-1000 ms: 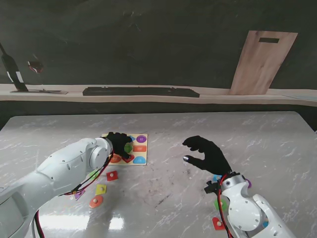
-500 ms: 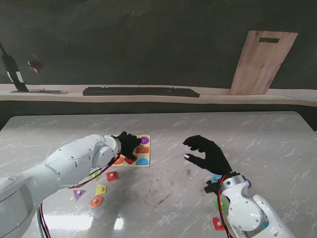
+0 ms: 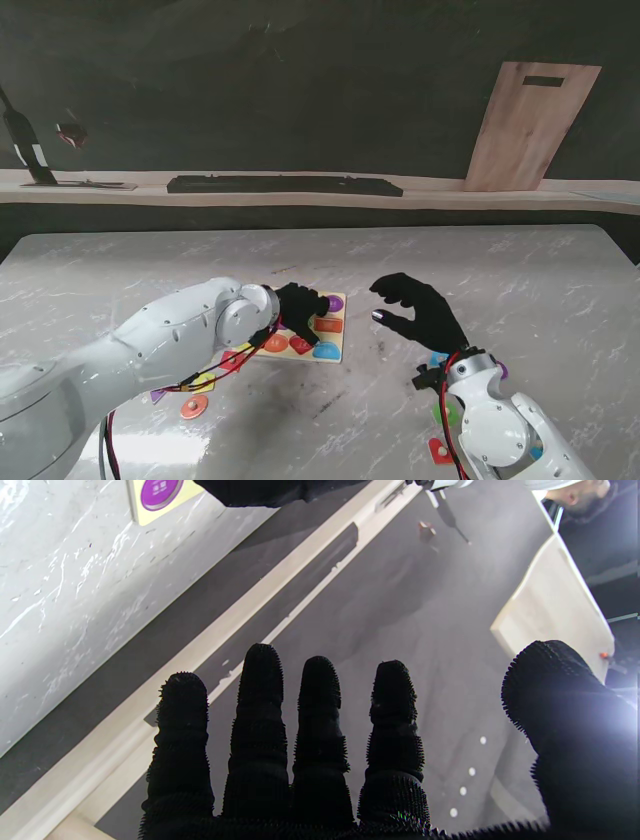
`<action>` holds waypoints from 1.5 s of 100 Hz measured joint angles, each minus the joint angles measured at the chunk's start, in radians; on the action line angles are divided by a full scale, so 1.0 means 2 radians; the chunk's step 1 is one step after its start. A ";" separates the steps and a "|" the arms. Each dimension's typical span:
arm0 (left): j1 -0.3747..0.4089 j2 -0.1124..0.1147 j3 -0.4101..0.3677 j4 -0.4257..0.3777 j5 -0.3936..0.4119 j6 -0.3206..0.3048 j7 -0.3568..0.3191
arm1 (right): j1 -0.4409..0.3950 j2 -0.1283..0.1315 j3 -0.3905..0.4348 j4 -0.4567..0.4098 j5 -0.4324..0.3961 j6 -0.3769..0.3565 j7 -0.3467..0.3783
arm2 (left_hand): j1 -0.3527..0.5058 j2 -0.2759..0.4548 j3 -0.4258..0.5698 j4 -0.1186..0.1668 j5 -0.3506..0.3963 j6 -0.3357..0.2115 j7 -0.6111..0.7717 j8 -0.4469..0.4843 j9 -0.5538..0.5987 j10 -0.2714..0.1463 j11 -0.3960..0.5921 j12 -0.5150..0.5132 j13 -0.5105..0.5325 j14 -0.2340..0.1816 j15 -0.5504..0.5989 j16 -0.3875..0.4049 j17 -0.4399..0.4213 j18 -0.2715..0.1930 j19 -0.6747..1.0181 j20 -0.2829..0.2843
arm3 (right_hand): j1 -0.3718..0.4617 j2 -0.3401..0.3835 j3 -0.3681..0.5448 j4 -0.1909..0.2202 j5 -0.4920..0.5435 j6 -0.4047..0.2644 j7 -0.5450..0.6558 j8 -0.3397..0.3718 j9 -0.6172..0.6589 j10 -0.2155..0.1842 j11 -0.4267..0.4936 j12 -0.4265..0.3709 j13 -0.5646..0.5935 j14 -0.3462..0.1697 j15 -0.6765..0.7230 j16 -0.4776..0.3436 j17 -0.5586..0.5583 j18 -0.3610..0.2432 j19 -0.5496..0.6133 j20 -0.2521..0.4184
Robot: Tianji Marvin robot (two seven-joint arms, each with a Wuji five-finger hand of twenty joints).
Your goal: Fit puzzle pieces into a puzzle board
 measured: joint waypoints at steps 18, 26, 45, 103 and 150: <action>0.006 -0.007 -0.003 -0.012 -0.014 0.001 -0.005 | 0.000 0.000 0.000 0.000 0.000 0.001 0.000 | 0.000 0.001 -0.003 0.000 0.011 -0.028 0.011 0.004 0.004 0.001 0.000 0.000 -0.002 0.003 0.001 0.011 0.002 0.001 0.000 0.000 | 0.000 0.000 0.000 0.000 0.000 0.000 0.000 0.000 0.000 0.000 0.000 0.000 0.000 0.000 0.000 0.000 0.000 0.000 0.000 0.000; 0.012 -0.007 -0.008 -0.022 -0.013 0.006 -0.005 | 0.000 0.000 0.000 0.000 -0.002 0.001 0.000 | 0.001 0.002 -0.014 0.000 0.011 -0.035 0.007 0.004 0.008 0.001 -0.001 -0.001 -0.002 0.003 0.001 0.011 0.002 0.001 0.000 0.000 | 0.000 0.000 0.000 0.000 0.000 0.000 0.000 0.000 0.000 0.000 0.000 0.000 0.000 0.000 0.000 0.000 0.000 0.000 0.000 0.000; 0.054 0.017 -0.045 -0.092 0.013 0.018 0.001 | 0.002 0.000 -0.001 0.003 -0.011 0.003 -0.004 | 0.006 0.015 -0.047 0.000 0.023 -0.047 -0.050 -0.054 0.035 -0.075 -0.001 -0.025 0.015 -0.030 0.000 -0.020 0.004 0.001 0.001 -0.002 | 0.000 0.000 0.000 0.000 0.000 0.000 0.000 0.000 0.000 0.000 0.000 0.000 0.000 0.000 0.000 0.000 0.000 0.000 0.000 0.000; 0.186 0.092 -0.240 -0.248 0.184 0.004 0.044 | 0.017 0.006 -0.033 0.007 -0.163 0.054 -0.038 | 0.028 0.030 -0.056 0.000 0.087 -0.049 -0.103 -0.151 0.046 -0.086 -0.025 -0.101 0.035 -0.031 -0.002 -0.033 0.023 0.001 0.003 -0.021 | 0.015 -0.031 0.014 0.000 0.000 0.000 0.014 0.011 0.000 0.000 0.088 0.039 0.000 -0.005 0.143 0.080 0.000 0.000 0.038 0.017; 0.222 0.119 -0.278 -0.234 0.245 -0.005 0.031 | 0.022 0.040 -0.060 -0.005 -0.303 0.080 -0.006 | 0.020 0.018 -0.002 0.000 0.089 -0.059 -0.042 -0.123 0.051 -0.102 0.013 -0.058 0.046 -0.042 0.005 -0.033 0.029 0.001 0.008 -0.021 | 0.026 -0.080 0.021 0.000 0.035 0.002 0.033 0.019 0.000 0.001 0.117 0.069 -0.006 -0.006 0.203 0.108 -0.019 -0.001 0.066 0.032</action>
